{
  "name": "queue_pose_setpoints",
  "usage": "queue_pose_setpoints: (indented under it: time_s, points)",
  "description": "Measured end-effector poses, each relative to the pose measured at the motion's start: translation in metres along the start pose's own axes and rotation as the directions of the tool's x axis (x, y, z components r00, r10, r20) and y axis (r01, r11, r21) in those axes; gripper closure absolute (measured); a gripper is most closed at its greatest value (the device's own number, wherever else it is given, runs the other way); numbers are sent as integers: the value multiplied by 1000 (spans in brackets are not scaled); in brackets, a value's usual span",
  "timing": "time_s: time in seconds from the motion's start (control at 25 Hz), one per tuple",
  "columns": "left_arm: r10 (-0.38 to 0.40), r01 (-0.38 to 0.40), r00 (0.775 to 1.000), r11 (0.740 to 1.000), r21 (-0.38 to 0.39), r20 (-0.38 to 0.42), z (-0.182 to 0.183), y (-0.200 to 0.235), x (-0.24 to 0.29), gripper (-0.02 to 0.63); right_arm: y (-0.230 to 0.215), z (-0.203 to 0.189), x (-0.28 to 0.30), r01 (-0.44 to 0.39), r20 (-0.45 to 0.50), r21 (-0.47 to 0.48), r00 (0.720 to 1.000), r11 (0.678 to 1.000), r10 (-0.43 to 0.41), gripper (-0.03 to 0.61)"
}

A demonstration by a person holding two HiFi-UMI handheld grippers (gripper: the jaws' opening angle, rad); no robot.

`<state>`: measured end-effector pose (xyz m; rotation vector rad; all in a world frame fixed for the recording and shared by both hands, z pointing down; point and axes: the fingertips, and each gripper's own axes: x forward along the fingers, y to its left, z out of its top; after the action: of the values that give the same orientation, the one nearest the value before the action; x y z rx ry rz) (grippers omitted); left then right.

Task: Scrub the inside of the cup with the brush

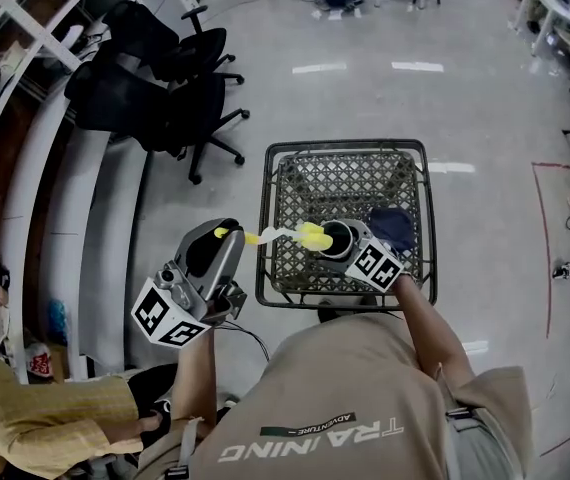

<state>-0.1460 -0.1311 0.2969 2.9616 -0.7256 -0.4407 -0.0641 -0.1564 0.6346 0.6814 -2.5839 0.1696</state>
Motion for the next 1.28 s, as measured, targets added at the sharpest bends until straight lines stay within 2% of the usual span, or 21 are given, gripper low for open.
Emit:
queue_pose_setpoints:
  time_s: [0.16, 0.32, 0.44, 0.6, 0.76, 0.96, 1.08, 1.28]
  points:
    - [42, -43, 999, 999, -13, -34, -12, 9, -8, 563, -1, -32, 10, -4, -46, 19, 999, 1000, 5, 190]
    - [114, -119, 990, 991, -56, -80, -37, 16, -22, 563, 0, -79, 17, -20, -132, 23, 991, 1000, 23, 190]
    - [190, -199, 978, 974, -106, -85, -58, 16, -35, 563, -6, -110, 22, 25, -149, 30, 989, 999, -20, 190]
    - [320, -329, 943, 936, -126, -87, -76, 17, -51, 563, -19, -131, 43, 92, -102, 42, 991, 995, -87, 190]
    - [414, -428, 901, 896, -116, -127, -86, 22, -62, 563, -25, -158, 79, 44, -111, 85, 993, 995, -35, 190]
    - [455, -470, 877, 880, -74, -158, -106, 33, -59, 563, -38, -175, 117, 14, -101, 55, 995, 998, -8, 190]
    - [469, -489, 862, 869, -76, -190, -122, 39, -57, 563, -40, -179, 134, 10, -89, 34, 996, 999, -7, 190]
    - [460, -486, 862, 869, -92, -212, -139, 41, -51, 563, -41, -183, 136, 9, -36, 39, 999, 999, -7, 190]
